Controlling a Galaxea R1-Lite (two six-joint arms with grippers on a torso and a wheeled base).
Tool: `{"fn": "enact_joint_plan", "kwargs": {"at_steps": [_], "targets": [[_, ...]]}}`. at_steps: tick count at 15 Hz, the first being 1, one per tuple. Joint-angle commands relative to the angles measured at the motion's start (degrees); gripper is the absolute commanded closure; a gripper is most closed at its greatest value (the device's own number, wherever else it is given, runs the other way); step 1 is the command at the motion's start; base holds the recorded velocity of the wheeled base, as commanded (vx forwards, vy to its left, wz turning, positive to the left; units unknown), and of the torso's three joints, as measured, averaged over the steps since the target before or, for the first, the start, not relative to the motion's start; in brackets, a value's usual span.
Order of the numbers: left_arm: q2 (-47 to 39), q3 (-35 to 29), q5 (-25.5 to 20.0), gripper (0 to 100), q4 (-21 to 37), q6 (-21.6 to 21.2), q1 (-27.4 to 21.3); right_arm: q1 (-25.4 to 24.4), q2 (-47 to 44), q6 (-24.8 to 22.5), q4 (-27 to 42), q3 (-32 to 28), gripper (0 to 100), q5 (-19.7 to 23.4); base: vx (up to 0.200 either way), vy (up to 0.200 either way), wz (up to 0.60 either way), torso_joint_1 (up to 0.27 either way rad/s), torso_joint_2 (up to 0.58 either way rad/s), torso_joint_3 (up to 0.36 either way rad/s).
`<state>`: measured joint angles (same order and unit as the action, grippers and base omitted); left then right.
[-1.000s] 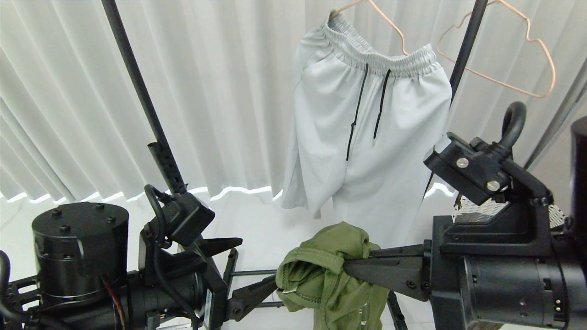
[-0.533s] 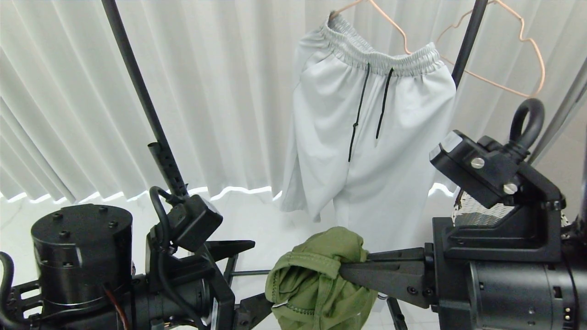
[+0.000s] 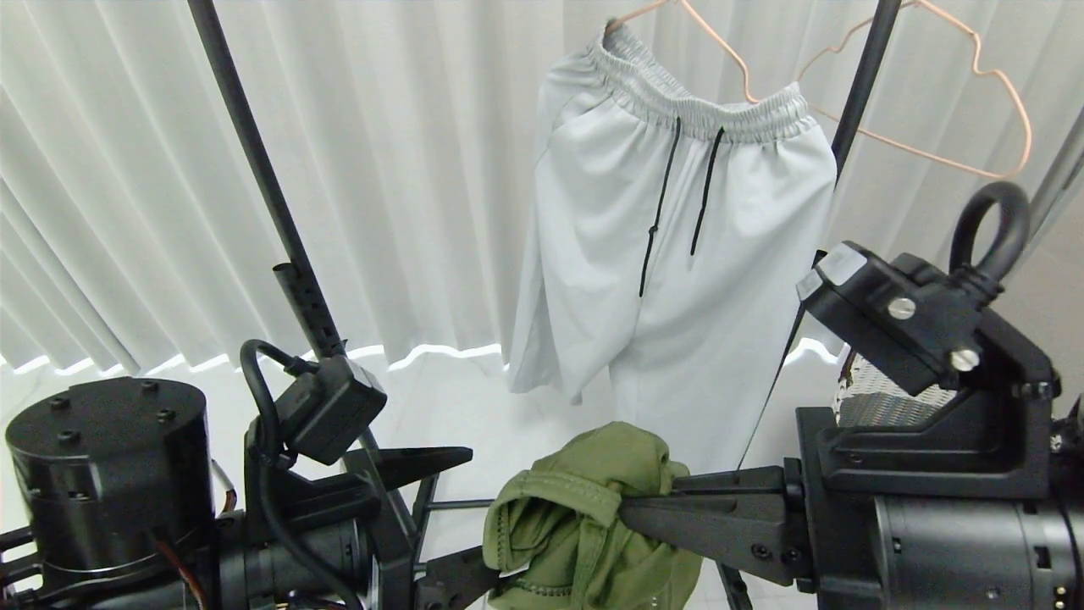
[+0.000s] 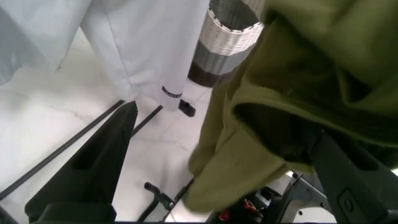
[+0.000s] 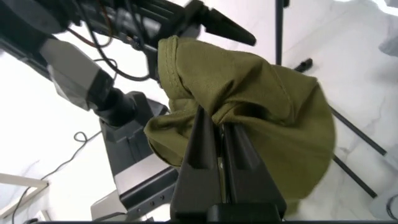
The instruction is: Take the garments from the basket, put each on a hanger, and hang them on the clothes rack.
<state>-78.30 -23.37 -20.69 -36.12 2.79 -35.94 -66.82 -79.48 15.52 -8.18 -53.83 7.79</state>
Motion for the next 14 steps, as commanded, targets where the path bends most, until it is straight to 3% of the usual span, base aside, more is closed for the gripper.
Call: {"fn": "enact_joint_plan", "kwargs": {"at_steps": [1,9,12,14], "targets": [[-0.8,0.34,0.03,0,0.0,0.02,0.69,-1.03,0.38,0.13,-0.43,0.04,100,1.35,0.0,0.0,0.0,0.0,0.0,0.0],[-1.42,1.57,-0.05,0,-0.09,0.11,1.92,-1.74,1.26,-0.14,-0.52,0.4,100,3.81,0.0,0.0,0.0,0.0,0.0,0.0],[0.69,1.57,-5.15,0,-0.09,0.11,1.92,-1.91,1.17,-0.14,-0.52,0.4,100,3.81,0.0,0.0,0.0,0.0,0.0,0.0],[1.04,1.57,-6.21,0,-0.09,0.11,2.01,-2.09,1.17,-0.14,-0.52,0.48,100,3.81,0.0,0.0,0.0,0.0,0.0,0.0]]}}
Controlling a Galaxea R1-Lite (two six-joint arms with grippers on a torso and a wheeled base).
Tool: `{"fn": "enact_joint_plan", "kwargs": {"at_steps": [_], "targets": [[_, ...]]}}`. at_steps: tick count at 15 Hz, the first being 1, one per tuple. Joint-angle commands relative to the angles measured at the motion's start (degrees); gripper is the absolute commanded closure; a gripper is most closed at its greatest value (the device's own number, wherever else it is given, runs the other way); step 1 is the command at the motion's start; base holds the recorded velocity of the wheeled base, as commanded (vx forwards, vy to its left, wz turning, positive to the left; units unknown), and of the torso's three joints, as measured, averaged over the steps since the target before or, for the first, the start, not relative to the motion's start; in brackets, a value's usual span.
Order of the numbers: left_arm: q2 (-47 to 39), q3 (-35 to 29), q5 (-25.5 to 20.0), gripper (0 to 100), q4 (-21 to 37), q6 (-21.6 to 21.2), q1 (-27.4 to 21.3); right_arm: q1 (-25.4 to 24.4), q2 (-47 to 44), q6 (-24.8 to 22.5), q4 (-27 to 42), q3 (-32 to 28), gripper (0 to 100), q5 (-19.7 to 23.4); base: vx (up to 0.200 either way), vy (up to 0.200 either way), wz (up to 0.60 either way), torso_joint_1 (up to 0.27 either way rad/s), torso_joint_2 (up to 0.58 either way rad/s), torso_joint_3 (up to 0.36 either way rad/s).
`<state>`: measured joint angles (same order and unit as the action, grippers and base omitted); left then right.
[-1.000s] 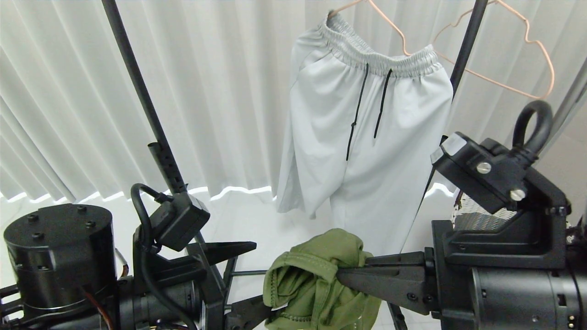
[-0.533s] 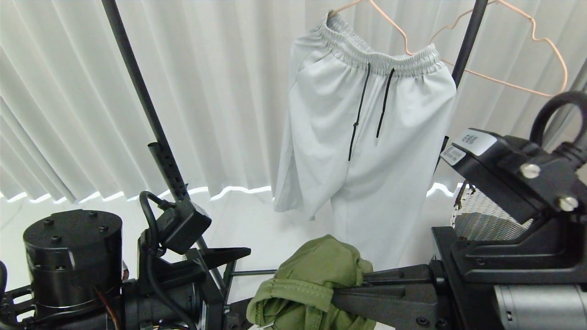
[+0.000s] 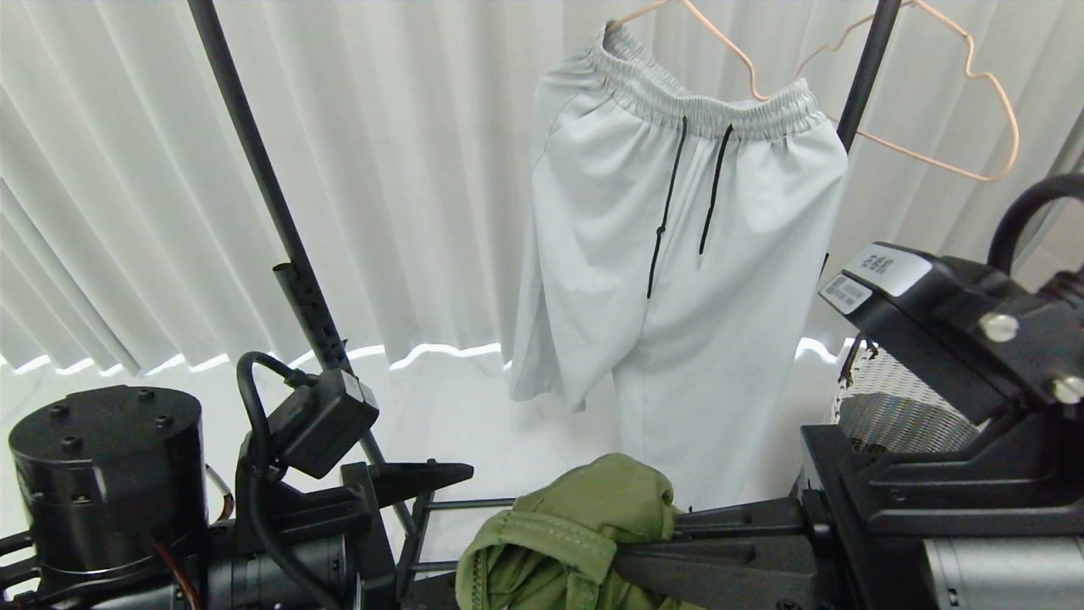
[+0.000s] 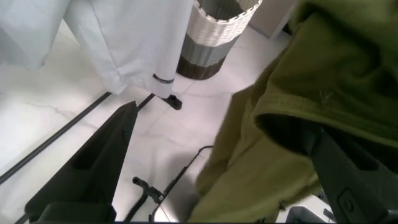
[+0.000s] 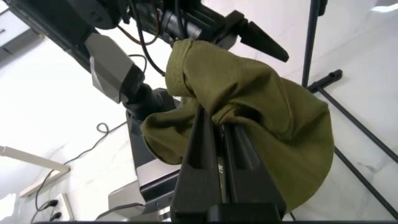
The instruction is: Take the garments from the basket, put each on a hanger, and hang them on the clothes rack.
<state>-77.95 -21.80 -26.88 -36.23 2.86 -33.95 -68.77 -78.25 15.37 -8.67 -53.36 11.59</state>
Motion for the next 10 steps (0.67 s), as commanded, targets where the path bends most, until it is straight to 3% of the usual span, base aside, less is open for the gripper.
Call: {"fn": "enact_joint_plan", "kwargs": {"at_steps": [1,5,6,10], "targets": [[0.52,-0.09,-0.01,0,0.02,0.04,0.2,-0.75,-0.06,0.1,-0.03,0.01,100,0.1,0.0,0.0,0.0,0.0,0.0,0.0],[-0.01,-0.09,-0.1,0,0.02,0.04,0.2,-1.63,0.12,0.1,-0.03,-0.08,100,1.24,0.0,0.0,0.0,0.0,0.0,0.0],[-0.01,0.0,-0.1,100,0.02,0.04,0.2,-1.63,0.12,0.1,-0.03,-0.08,100,1.41,0.0,0.0,0.0,0.0,0.0,0.0],[-0.72,0.0,-0.1,100,0.02,-0.05,0.2,-1.63,0.64,0.18,-0.03,0.01,100,1.5,0.0,0.0,0.0,0.0,0.0,0.0]]}}
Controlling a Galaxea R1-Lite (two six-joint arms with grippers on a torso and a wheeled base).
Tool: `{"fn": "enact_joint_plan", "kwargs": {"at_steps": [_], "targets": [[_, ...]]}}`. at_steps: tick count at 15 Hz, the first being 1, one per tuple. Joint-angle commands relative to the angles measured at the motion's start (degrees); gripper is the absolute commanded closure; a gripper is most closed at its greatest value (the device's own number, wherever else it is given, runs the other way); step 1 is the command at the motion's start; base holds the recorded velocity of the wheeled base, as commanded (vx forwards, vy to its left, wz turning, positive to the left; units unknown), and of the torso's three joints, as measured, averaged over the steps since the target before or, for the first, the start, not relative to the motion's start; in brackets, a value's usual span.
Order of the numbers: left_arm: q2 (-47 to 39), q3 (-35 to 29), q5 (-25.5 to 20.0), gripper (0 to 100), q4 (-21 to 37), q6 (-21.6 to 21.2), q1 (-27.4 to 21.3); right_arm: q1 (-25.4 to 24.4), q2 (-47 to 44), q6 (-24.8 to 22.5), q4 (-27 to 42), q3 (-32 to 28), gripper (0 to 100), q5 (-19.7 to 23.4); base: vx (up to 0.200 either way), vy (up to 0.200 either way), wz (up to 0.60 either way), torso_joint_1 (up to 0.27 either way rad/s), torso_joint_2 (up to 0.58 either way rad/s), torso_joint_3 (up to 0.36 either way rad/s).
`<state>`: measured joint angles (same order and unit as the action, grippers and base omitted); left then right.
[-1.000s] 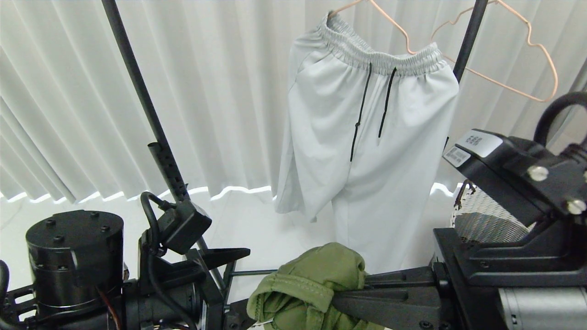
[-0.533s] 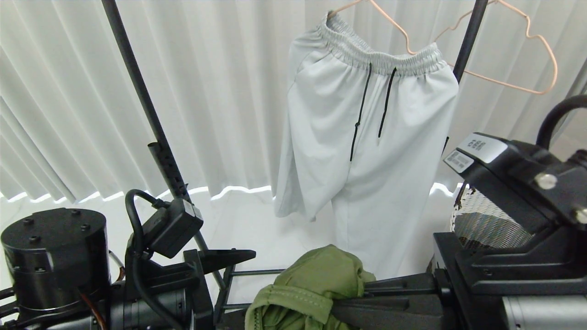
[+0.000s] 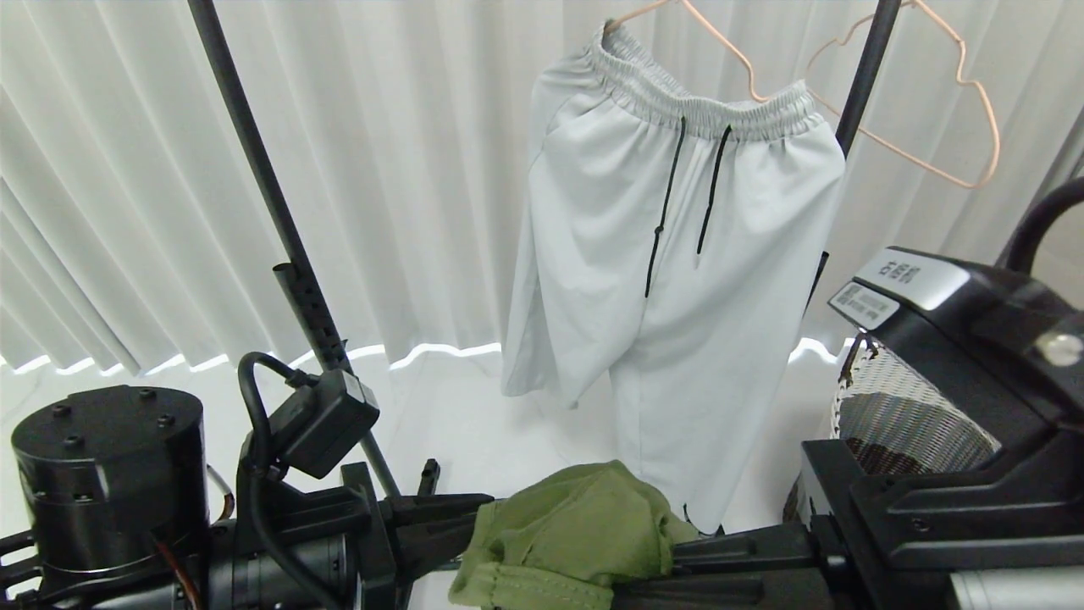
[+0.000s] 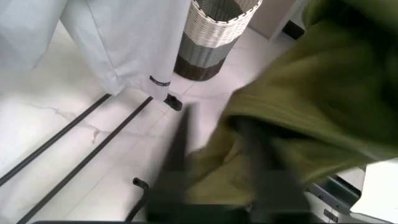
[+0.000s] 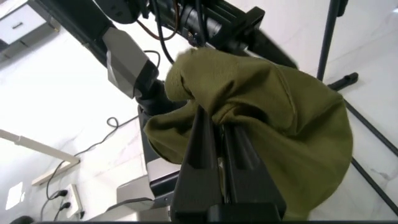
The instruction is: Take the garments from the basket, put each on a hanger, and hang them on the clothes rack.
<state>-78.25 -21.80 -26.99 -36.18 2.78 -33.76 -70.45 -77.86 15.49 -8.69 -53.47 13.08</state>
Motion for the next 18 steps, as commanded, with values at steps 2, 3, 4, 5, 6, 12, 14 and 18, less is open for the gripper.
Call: {"fn": "enact_joint_plan", "kwargs": {"at_steps": [2,3,4,5,6,12,14,18], "targets": [[-0.41,0.0,0.01,100,-0.03,0.03,0.09,0.22,0.69,-0.03,-0.01,0.91,100,-0.16,0.0,0.0,0.0,0.0,0.0,0.0],[-0.41,0.0,0.01,100,-0.03,0.03,0.18,0.31,1.04,-0.03,-0.01,1.09,100,-0.25,0.0,0.0,0.0,0.0,0.0,0.0],[-0.32,0.0,0.01,100,-0.03,0.03,0.62,0.4,1.22,-0.11,-0.01,1.88,100,-0.25,0.0,0.0,0.0,0.0,0.0,0.0],[-0.23,0.0,0.01,100,-0.03,0.03,2.2,1.19,2.01,-0.11,-0.01,2.84,100,-0.42,0.0,0.0,0.0,0.0,0.0,0.0],[-0.06,-0.09,0.01,100,-0.03,-0.14,3.52,1.72,2.36,-0.2,-0.01,3.46,100,-0.51,0.0,0.0,0.0,0.0,0.0,0.0],[5.39,-1.41,1.85,100,-1.35,-0.67,7.3,4.88,-0.71,-0.29,-0.1,5.39,100,-6.58,0.0,0.0,0.0,0.0,0.0,0.0],[6.8,-3.08,2.2,100,-1.17,-0.67,7.12,5.32,-3.61,-0.11,-2.82,5.57,100,-7.89,0.0,0.0,0.0,0.0,0.0,0.0],[6.8,-4.13,4.31,100,-1.17,-1.2,7.56,8.4,-10.12,0.24,-9.68,5.57,100,-11.32,0.0,0.0,0.0,0.0,0.0,0.0]]}}
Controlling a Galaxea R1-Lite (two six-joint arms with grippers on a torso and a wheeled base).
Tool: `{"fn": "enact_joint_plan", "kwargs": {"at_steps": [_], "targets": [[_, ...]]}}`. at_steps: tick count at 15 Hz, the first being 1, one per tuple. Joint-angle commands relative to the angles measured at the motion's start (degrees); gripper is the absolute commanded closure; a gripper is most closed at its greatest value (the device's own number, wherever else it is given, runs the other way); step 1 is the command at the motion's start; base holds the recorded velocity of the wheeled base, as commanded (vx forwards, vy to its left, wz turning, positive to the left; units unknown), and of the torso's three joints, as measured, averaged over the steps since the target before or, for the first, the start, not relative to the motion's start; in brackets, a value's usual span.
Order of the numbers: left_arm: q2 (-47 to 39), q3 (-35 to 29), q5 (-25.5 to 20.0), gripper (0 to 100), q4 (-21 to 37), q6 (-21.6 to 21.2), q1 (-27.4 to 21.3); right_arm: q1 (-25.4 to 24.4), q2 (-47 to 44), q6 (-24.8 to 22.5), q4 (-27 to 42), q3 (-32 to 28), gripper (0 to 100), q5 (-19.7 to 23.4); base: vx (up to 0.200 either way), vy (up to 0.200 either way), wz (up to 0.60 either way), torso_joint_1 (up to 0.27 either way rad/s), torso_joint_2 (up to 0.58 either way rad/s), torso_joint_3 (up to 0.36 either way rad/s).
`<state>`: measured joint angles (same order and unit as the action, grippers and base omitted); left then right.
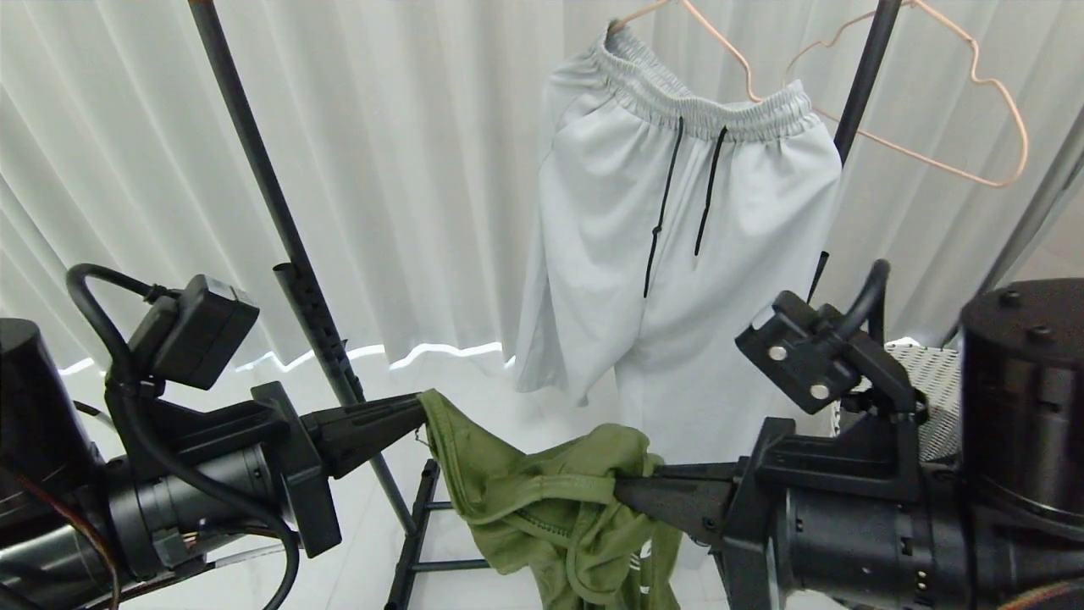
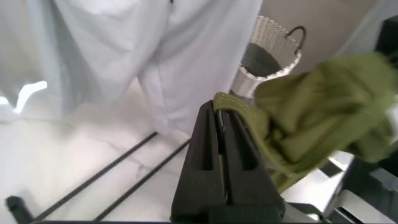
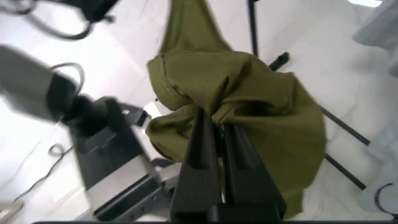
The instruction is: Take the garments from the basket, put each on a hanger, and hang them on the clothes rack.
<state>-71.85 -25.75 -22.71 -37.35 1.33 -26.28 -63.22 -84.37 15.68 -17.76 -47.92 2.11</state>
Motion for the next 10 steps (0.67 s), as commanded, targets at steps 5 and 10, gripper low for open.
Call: {"fn": "enact_joint_plan", "kwargs": {"at_steps": [5,10], "targets": [[0.4,-3.78,0.21,100,1.84,-2.82,2.73,3.28,-4.13,0.06,-1.05,2.57,100,-2.11,0.0,0.0,0.0,0.0,0.0,0.0],[0.48,-6.95,0.12,100,5.89,-2.91,1.59,3.1,-7.56,1.64,-1.4,2.92,0,-4.66,0.0,0.0,0.0,0.0,0.0,0.0]]}}
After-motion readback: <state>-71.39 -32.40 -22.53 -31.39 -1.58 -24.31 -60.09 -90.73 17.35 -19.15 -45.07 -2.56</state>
